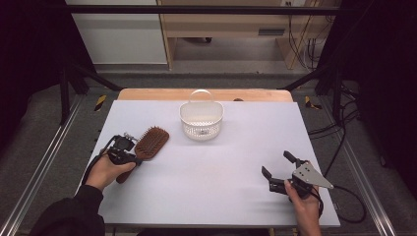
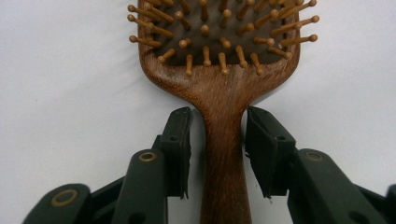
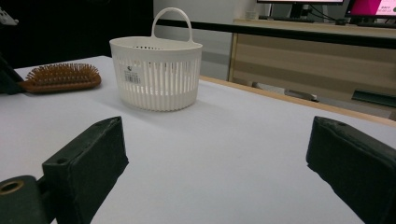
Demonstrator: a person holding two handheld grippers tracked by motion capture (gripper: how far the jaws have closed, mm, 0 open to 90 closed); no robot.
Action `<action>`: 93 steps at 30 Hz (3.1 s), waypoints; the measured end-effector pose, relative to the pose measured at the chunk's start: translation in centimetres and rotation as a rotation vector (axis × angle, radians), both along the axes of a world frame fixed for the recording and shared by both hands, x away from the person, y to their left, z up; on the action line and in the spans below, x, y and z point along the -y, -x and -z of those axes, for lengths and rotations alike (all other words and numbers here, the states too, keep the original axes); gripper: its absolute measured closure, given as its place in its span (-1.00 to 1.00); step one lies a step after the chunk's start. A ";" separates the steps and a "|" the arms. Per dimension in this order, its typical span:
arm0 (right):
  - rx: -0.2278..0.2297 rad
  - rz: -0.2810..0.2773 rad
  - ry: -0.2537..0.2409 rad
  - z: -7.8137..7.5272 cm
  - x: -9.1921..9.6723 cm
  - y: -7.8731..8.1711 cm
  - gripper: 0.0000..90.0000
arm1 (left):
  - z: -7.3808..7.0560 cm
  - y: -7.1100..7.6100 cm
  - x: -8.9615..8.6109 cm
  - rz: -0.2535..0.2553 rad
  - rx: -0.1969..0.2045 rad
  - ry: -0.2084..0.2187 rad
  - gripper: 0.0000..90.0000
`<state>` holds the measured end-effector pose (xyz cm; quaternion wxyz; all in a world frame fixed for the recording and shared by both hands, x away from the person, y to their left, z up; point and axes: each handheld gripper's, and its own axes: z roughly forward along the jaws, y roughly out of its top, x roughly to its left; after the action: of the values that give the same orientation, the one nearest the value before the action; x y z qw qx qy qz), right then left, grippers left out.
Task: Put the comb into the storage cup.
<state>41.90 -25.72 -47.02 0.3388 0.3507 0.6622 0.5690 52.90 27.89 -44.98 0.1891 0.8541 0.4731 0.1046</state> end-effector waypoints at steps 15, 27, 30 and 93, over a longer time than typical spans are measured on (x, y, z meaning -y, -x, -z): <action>-0.003 -0.001 -0.004 0.0 0.0 0.0 -0.89 | 0.1 0.1 0.3 0.029 0.015 -0.030 0.60; -0.002 -0.001 -0.013 0.0 0.2 0.0 -0.89 | 0.4 1.3 0.7 0.035 0.105 -0.060 0.61; 0.000 -0.002 -0.012 -0.1 0.2 0.0 -0.89 | 0.2 1.4 0.6 0.037 0.131 -0.056 0.61; -0.174 -0.177 -0.259 -6.1 -14.6 -2.8 -0.83 | -0.6 9.3 7.3 0.170 0.714 0.396 0.61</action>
<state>44.69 -11.12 -40.91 0.1806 0.3796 0.6383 0.6448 43.58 20.62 -44.41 0.5099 0.7473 0.3166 0.2851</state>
